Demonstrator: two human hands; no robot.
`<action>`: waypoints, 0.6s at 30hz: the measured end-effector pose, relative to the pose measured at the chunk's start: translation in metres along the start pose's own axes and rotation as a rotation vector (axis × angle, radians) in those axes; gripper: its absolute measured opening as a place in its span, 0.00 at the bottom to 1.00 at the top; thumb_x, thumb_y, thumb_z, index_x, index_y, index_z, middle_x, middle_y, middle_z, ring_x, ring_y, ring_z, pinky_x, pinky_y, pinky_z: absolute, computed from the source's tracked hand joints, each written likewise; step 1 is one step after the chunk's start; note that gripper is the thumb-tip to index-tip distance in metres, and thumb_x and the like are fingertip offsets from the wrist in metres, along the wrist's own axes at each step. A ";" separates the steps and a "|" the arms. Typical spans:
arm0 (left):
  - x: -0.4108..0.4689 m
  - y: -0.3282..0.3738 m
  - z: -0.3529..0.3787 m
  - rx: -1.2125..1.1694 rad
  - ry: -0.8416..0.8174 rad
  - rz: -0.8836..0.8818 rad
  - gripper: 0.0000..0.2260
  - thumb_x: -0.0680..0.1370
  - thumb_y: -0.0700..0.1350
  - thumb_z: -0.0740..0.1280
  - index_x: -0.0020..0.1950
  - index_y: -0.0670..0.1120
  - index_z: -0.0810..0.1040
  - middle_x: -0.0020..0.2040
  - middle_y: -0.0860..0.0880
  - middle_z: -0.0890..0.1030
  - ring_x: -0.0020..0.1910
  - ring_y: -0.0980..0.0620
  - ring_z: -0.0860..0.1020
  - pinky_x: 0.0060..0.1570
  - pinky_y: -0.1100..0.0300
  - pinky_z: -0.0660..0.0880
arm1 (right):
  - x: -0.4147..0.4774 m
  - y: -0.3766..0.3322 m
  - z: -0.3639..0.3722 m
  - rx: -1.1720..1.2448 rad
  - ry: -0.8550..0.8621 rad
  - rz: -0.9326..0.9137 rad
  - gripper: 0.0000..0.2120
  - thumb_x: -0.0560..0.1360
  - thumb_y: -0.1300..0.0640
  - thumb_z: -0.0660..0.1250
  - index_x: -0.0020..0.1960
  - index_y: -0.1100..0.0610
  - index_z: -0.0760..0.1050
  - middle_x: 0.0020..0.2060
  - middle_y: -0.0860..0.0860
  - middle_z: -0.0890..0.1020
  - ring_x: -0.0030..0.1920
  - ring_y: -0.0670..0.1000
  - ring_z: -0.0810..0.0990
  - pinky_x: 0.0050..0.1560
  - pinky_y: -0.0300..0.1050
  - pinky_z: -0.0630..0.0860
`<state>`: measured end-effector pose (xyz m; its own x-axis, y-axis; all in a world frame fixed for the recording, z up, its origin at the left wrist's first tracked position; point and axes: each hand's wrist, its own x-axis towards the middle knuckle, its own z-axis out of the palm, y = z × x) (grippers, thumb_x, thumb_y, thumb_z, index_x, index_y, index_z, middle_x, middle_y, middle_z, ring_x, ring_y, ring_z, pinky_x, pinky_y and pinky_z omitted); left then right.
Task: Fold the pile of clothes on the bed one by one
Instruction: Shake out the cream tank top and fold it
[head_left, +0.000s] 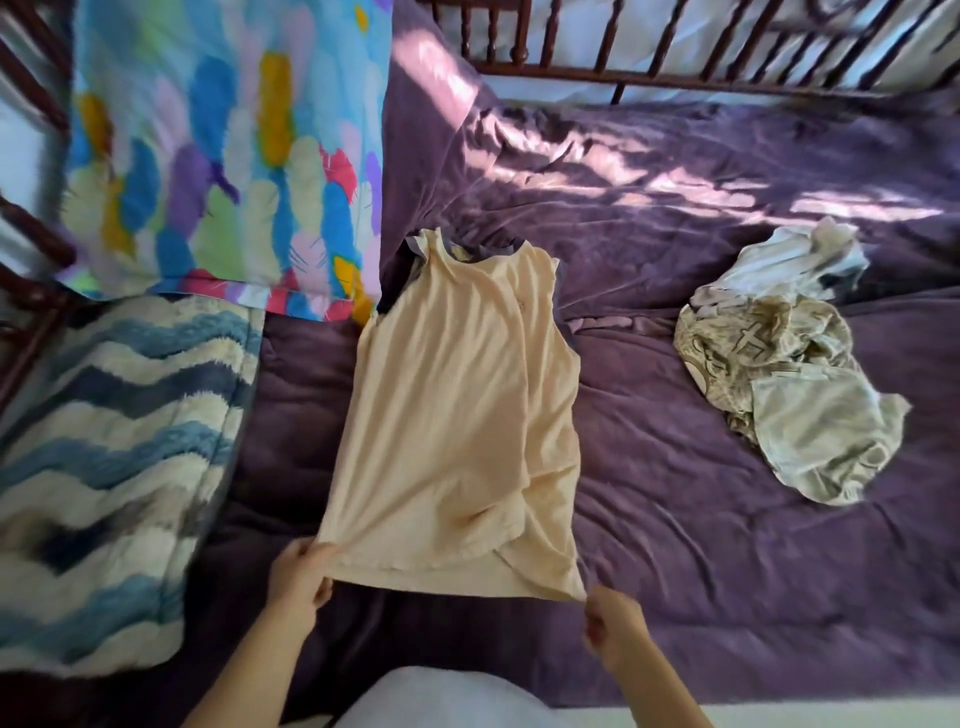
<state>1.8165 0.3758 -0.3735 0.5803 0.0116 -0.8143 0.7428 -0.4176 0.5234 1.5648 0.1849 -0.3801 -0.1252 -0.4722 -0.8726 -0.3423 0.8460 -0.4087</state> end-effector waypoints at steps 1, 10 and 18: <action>0.000 -0.005 -0.003 0.080 0.062 0.069 0.09 0.76 0.37 0.65 0.55 0.36 0.73 0.33 0.43 0.73 0.27 0.49 0.68 0.19 0.66 0.67 | 0.001 0.006 0.000 -0.171 0.059 -0.064 0.07 0.72 0.64 0.60 0.35 0.61 0.70 0.26 0.57 0.74 0.26 0.52 0.72 0.27 0.41 0.68; 0.012 -0.022 -0.014 1.417 -0.024 0.749 0.31 0.73 0.54 0.68 0.73 0.51 0.61 0.71 0.49 0.63 0.69 0.46 0.64 0.62 0.51 0.66 | 0.004 0.022 0.049 -1.227 0.009 -0.703 0.21 0.76 0.49 0.61 0.67 0.53 0.66 0.65 0.53 0.68 0.66 0.56 0.65 0.61 0.48 0.67; 0.028 -0.002 -0.020 0.670 0.108 0.614 0.09 0.76 0.35 0.64 0.54 0.39 0.80 0.51 0.40 0.82 0.52 0.41 0.78 0.51 0.53 0.72 | 0.026 0.001 0.014 -0.603 0.121 -0.475 0.11 0.73 0.67 0.60 0.51 0.63 0.79 0.39 0.55 0.80 0.40 0.55 0.77 0.34 0.41 0.71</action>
<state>1.8380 0.3956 -0.3926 0.8623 -0.3162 -0.3955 -0.0365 -0.8178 0.5743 1.5737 0.1772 -0.4072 0.0729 -0.8035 -0.5909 -0.8278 0.2817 -0.4852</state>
